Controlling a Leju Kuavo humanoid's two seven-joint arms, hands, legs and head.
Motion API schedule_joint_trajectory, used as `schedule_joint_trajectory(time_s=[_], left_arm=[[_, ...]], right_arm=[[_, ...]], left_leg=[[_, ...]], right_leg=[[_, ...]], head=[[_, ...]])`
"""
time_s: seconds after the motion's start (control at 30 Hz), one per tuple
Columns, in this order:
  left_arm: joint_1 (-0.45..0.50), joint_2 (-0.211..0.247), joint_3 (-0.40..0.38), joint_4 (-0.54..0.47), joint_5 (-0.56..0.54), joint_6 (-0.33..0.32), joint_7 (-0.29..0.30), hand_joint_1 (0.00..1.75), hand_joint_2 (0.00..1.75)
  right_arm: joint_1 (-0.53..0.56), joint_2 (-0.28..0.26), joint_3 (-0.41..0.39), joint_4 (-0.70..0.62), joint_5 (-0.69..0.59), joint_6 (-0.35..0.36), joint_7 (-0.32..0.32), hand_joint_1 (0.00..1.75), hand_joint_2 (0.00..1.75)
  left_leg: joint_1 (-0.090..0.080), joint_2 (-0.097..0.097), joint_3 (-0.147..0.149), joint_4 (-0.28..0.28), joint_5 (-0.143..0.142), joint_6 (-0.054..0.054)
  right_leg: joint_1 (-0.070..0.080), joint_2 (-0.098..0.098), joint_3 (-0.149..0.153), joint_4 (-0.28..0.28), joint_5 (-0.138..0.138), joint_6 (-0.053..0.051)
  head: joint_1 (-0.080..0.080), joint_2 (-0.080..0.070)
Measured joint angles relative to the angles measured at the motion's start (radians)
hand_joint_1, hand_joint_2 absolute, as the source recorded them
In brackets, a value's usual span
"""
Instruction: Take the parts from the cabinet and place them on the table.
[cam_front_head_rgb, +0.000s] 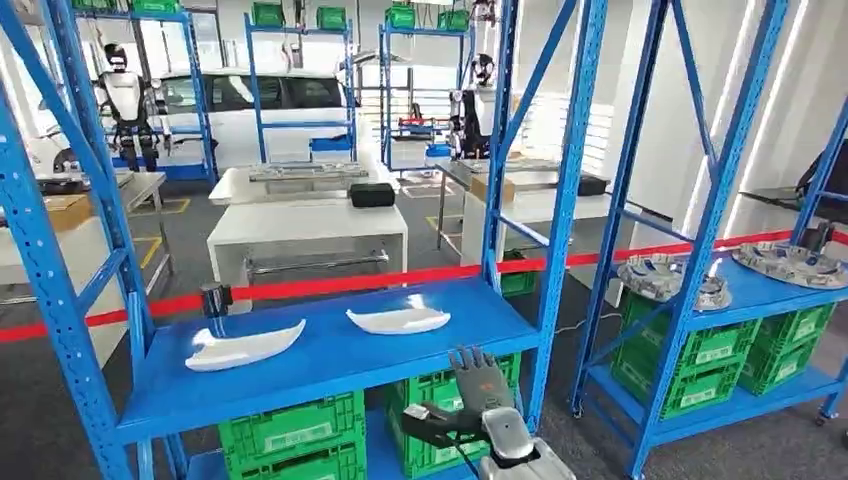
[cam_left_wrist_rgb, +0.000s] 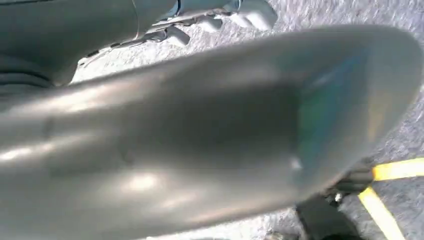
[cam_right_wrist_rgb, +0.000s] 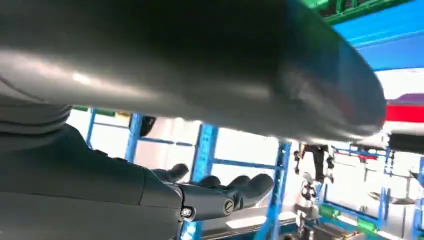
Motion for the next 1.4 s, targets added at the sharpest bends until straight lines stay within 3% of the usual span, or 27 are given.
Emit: schedule_joint_trajectory(time_s=[0.07,0.1,0.13,0.17,0.23,0.27,0.3,0.33,0.4,0.47,0.5,0.57,0.6,0.63,0.67,0.77,0.8,0.9,0.93,1.0,1.07,1.1,1.13,1.17,1.27,1.3,1.4], left_arm=[[0.001,0.000,0.000,0.000,0.000,0.000,-0.004,0.00,0.00],[0.003,0.000,0.001,0.000,0.000,-0.002,-0.005,0.00,0.00],[0.005,-0.003,0.001,0.000,0.000,-0.003,-0.008,0.00,0.00],[0.005,-0.003,0.001,0.000,0.000,-0.005,-0.010,0.00,0.00],[0.008,-0.009,0.002,0.001,-0.001,-0.005,-0.016,0.00,0.00],[0.007,-0.013,0.002,0.004,-0.001,-0.005,-0.019,0.00,0.00],[0.007,-0.013,0.002,0.003,-0.001,-0.004,-0.024,0.00,0.00],[0.011,-0.012,0.003,0.003,0.000,-0.004,-0.027,0.00,0.00],[0.015,-0.012,0.008,0.003,0.002,-0.001,-0.036,0.00,0.00],[0.015,-0.013,0.013,0.003,0.007,-0.001,-0.046,0.00,0.00],[0.015,-0.013,0.014,0.003,0.008,-0.001,-0.049,0.00,0.00],[0.020,-0.013,0.019,0.003,0.008,-0.001,-0.051,0.00,0.00],[0.023,-0.013,0.020,0.003,0.008,-0.001,-0.051,0.00,0.00],[0.025,-0.012,0.021,0.003,0.008,-0.001,-0.051,0.00,0.00],[0.026,-0.012,0.022,0.003,0.008,-0.001,-0.051,0.00,0.00],[0.032,-0.011,0.027,0.004,0.009,-0.001,-0.053,0.00,0.00],[0.030,-0.011,0.028,0.004,0.009,-0.002,-0.054,0.00,0.00],[0.033,-0.013,0.029,0.004,0.008,-0.001,-0.063,0.00,0.00],[0.034,-0.015,0.029,0.004,0.008,-0.001,-0.064,0.00,0.00],[0.032,-0.014,0.030,0.004,0.008,-0.001,-0.065,0.00,0.00],[0.033,-0.014,0.034,0.004,0.008,-0.001,-0.067,0.00,0.00],[0.033,-0.014,0.035,0.004,0.005,-0.001,-0.069,0.00,0.00],[0.035,-0.014,0.036,0.005,0.000,-0.001,-0.071,0.00,0.00],[0.036,-0.016,0.036,0.005,-0.002,-0.002,-0.072,0.00,0.00],[0.034,-0.019,0.037,0.005,-0.003,-0.009,-0.074,0.00,0.00],[0.032,-0.019,0.038,0.005,-0.003,-0.009,-0.075,0.00,0.00],[0.034,-0.019,0.043,0.004,-0.002,-0.009,-0.081,0.00,0.00]], right_arm=[[0.005,-0.007,0.000,0.000,0.000,0.000,-0.002,0.00,0.00],[0.007,-0.008,0.000,0.000,0.000,0.000,-0.006,0.00,0.00],[0.008,-0.009,0.000,0.000,0.000,0.000,-0.011,0.00,0.00],[0.008,-0.010,0.000,0.000,0.000,0.000,-0.014,0.00,0.00],[0.008,-0.013,-0.001,0.000,0.000,0.000,-0.014,0.00,0.00],[0.008,-0.015,-0.001,0.003,0.002,0.000,-0.014,0.00,0.00],[0.007,-0.016,-0.001,0.004,0.004,0.003,-0.015,0.00,0.00],[0.007,-0.016,-0.001,0.004,0.006,-0.001,-0.014,0.00,0.00],[0.002,-0.015,-0.001,0.003,0.006,-0.016,-0.014,0.00,0.00],[-0.003,-0.010,-0.002,0.002,0.006,-0.022,-0.008,0.00,0.00],[-0.007,-0.009,-0.002,0.002,0.006,-0.022,-0.005,0.00,0.00],[-0.010,-0.005,-0.002,0.002,0.006,-0.019,0.005,0.00,0.00],[-0.010,-0.005,-0.002,0.002,0.006,-0.019,0.006,0.00,0.00],[-0.010,-0.005,-0.002,0.002,0.006,-0.018,0.006,0.00,0.00],[-0.012,-0.005,-0.002,0.002,0.006,-0.019,0.008,0.00,0.00],[-0.028,-0.002,-0.004,0.002,0.005,-0.023,0.008,0.00,0.00],[-0.032,-0.001,-0.004,0.002,0.005,-0.023,0.005,0.00,0.00],[-0.039,-0.003,-0.005,0.002,0.005,-0.027,-0.001,0.00,0.00],[-0.040,-0.005,-0.005,0.001,0.005,-0.027,-0.002,0.00,0.00],[-0.045,-0.006,-0.005,0.001,0.006,-0.029,-0.005,0.00,0.00],[-0.041,-0.010,-0.005,0.002,0.006,-0.028,-0.005,0.00,0.00],[-0.038,-0.010,-0.005,0.002,0.006,-0.028,-0.001,0.00,0.00],[-0.037,-0.011,-0.005,0.002,0.005,-0.029,0.002,0.00,0.00],[-0.036,-0.015,-0.006,0.002,0.004,-0.030,0.002,0.00,0.00],[-0.037,-0.029,-0.009,0.003,0.003,-0.034,-0.005,0.00,0.00],[-0.038,-0.033,-0.011,0.004,0.003,-0.035,-0.010,0.00,0.00],[-0.038,-0.032,-0.012,0.004,0.004,-0.037,-0.014,0.00,0.00]], left_leg=[[-0.004,-0.006,0.021,0.000,-0.021,0.003],[-0.006,-0.007,0.035,0.000,-0.032,0.004],[-0.008,-0.008,0.051,0.000,-0.045,0.004],[-0.011,-0.009,0.069,0.000,-0.057,0.003],[-0.012,-0.009,0.083,-0.003,-0.083,-0.001],[-0.018,-0.012,0.104,0.010,-0.096,-0.006],[-0.018,-0.017,0.103,0.005,-0.104,-0.012],[-0.019,-0.015,0.114,0.004,-0.107,-0.018],[-0.022,-0.016,0.113,0.025,-0.096,-0.029],[-0.019,-0.010,0.054,0.124,-0.082,-0.044],[-0.015,-0.008,0.009,0.190,-0.096,-0.049],[-0.009,-0.007,-0.073,0.289,-0.174,-0.057],[-0.007,-0.006,-0.097,0.296,-0.199,-0.058],[-0.006,-0.006,-0.101,0.271,-0.191,-0.057],[-0.006,-0.005,-0.092,0.219,-0.157,-0.055],[-0.007,-0.002,-0.050,-0.003,0.049,-0.046],[-0.011,0.000,-0.048,-0.001,0.026,-0.037],[-0.010,-0.001,-0.018,-0.011,0.031,-0.013],[-0.006,-0.001,-0.008,-0.014,0.029,-0.007],[-0.006,-0.002,0.002,-0.013,0.017,0.003],[-0.006,-0.003,0.012,-0.012,0.003,0.006],[-0.006,-0.004,0.019,-0.010,-0.005,0.004],[-0.006,-0.005,0.029,-0.009,-0.014,0.003],[-0.006,-0.005,0.041,-0.007,-0.025,0.001],[-0.008,-0.007,0.061,-0.001,-0.055,-0.009],[-0.011,-0.013,0.072,0.000,-0.062,-0.018],[-0.014,-0.008,0.090,0.004,-0.066,-0.038]], right_leg=[[0.002,0.000,-0.086,0.082,-0.083,0.001],[0.004,0.000,-0.106,0.078,-0.098,-0.002],[0.006,0.000,-0.108,0.042,-0.084,-0.006],[0.009,0.000,-0.097,-0.024,-0.040,-0.014],[0.020,-0.001,-0.061,-0.189,0.131,-0.037],[0.031,0.007,-0.065,-0.217,0.162,-0.042],[0.029,0.005,-0.052,-0.212,0.147,-0.042],[0.028,0.005,-0.050,-0.215,0.157,-0.046],[0.021,0.006,-0.031,-0.222,0.150,-0.058],[0.016,0.005,-0.007,-0.229,0.140,-0.067],[0.015,0.004,0.001,-0.230,0.131,-0.069],[0.014,0.005,0.022,-0.230,0.110,-0.069],[0.013,0.005,0.036,-0.230,0.099,-0.067],[0.012,0.005,0.052,-0.230,0.088,-0.065],[0.012,0.005,0.067,-0.230,0.076,-0.063],[0.014,0.006,0.101,-0.225,0.043,-0.053],[0.016,0.010,0.101,-0.228,0.034,-0.045],[0.017,0.011,0.120,-0.224,0.032,-0.028],[0.013,0.007,0.107,-0.199,0.028,-0.026],[0.013,0.004,0.035,-0.075,0.012,-0.017],[0.011,0.004,-0.058,0.050,-0.056,-0.009],[0.011,0.004,-0.090,0.076,-0.076,-0.009],[0.011,0.003,-0.099,0.061,-0.068,-0.009],[0.011,0.003,-0.088,0.004,-0.030,-0.010],[0.014,-0.005,-0.025,-0.220,0.151,-0.024],[0.020,-0.005,-0.024,-0.215,0.102,-0.028],[0.015,0.000,-0.001,-0.222,0.121,-0.049]], head=[[0.003,0.000],[0.003,0.000],[0.004,0.000],[0.004,0.000],[0.004,0.000],[0.000,0.000],[0.003,0.000],[0.002,0.000],[-0.003,0.000],[-0.006,0.000],[-0.004,0.000],[-0.006,0.000],[-0.007,0.000],[-0.008,0.000],[-0.008,0.000],[-0.011,0.000],[-0.010,0.000],[-0.005,0.000],[-0.004,0.000],[-0.002,0.000],[0.001,0.000],[0.001,0.000],[0.001,0.000],[0.001,0.000],[0.001,0.000],[0.000,0.000],[-0.003,0.000]])
